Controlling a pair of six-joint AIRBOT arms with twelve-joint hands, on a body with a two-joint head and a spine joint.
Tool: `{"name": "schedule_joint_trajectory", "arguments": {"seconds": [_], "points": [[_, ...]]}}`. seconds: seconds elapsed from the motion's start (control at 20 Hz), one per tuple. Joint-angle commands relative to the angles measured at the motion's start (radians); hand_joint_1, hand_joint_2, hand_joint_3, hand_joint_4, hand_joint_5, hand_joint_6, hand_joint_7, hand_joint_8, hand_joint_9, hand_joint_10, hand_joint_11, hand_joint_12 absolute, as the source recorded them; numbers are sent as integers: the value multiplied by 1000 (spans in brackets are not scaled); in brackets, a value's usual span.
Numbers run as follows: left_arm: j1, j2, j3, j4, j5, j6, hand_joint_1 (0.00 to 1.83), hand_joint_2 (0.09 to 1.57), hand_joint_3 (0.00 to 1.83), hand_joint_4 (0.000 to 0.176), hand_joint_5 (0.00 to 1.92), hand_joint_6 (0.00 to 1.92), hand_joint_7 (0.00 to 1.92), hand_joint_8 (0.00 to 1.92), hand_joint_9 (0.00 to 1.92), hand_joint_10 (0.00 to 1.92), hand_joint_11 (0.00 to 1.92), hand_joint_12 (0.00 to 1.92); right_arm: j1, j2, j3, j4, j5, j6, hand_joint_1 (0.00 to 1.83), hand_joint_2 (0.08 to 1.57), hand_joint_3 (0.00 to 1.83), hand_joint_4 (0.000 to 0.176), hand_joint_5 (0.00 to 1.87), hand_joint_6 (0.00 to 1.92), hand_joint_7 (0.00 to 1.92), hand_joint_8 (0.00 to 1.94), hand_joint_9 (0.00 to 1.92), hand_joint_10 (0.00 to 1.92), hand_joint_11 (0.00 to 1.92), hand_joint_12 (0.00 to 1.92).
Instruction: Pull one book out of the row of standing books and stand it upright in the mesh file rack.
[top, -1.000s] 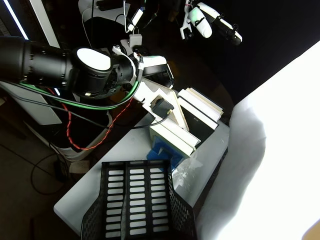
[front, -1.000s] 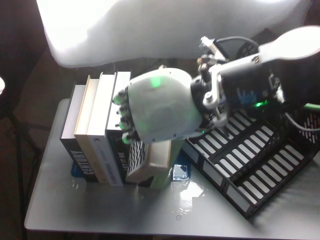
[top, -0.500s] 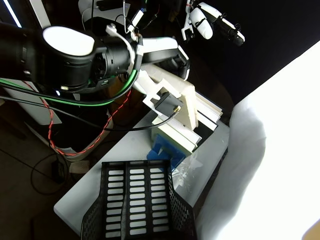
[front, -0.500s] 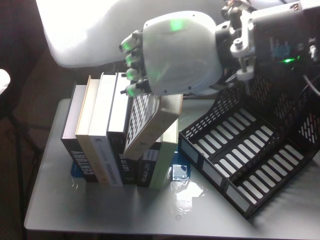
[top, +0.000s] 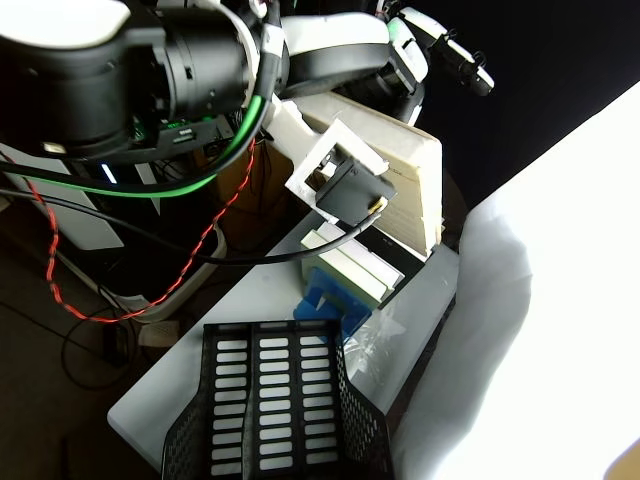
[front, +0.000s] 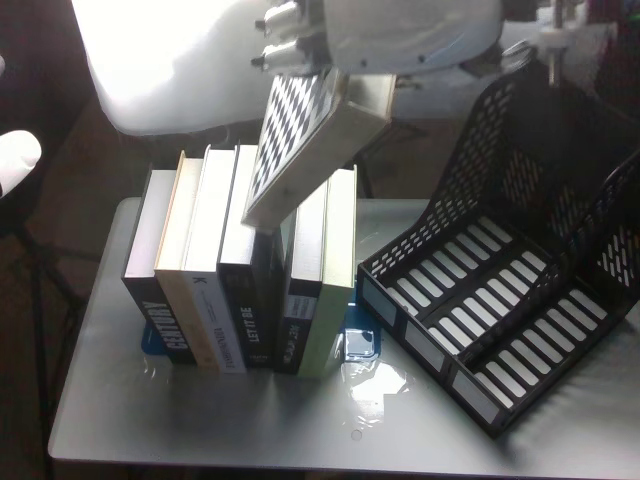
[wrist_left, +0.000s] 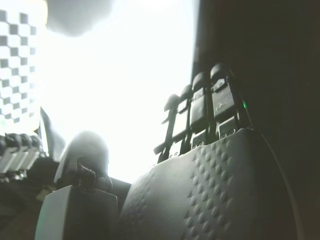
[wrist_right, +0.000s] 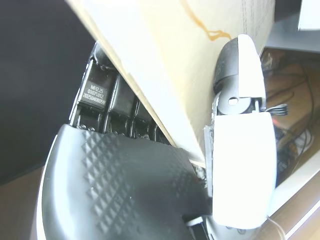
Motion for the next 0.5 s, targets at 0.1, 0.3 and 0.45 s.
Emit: {"name": "schedule_joint_trajectory", "arguments": {"seconds": [0.1,0.3,0.45], "points": [[-12,2,8,-2,-120,-6,223,1398,7,0,29,0,0,0,0,0,0,0,68,31,-10,52,2,-14,1231,1247,7,0,729,1179,754,1599,812,1758,853,1913],[-15,1,7,1,-118,-6,325,1404,1,0,66,13,0,0,0,0,0,0,113,49,-17,40,2,-14,1152,1311,6,0,633,1359,672,1731,671,1858,736,1920],[-15,-1,8,1,-116,-6,361,1414,3,0,74,14,0,0,0,0,0,0,161,66,-26,16,-6,-14,1017,1329,4,0,623,1542,439,1318,271,1555,175,1921]]}}
